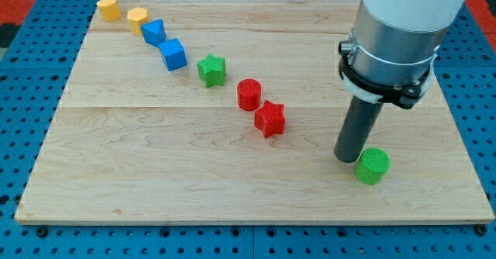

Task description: Separate the red star and green circle

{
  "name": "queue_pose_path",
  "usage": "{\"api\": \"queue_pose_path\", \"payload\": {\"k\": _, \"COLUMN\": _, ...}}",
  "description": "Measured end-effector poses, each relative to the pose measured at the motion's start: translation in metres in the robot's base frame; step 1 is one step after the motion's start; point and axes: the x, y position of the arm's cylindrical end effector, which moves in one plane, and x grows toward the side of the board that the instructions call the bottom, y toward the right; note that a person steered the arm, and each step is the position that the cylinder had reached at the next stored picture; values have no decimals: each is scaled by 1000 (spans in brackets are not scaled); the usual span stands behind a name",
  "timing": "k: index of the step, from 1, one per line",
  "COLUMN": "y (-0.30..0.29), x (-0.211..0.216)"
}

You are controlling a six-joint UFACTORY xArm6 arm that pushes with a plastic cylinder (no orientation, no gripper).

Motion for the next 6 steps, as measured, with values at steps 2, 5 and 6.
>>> {"api": "queue_pose_path", "payload": {"k": 2, "y": -143, "x": -26}}
{"api": "queue_pose_path", "payload": {"k": 5, "y": -65, "x": -46}}
{"api": "queue_pose_path", "payload": {"k": 6, "y": -83, "x": -52}}
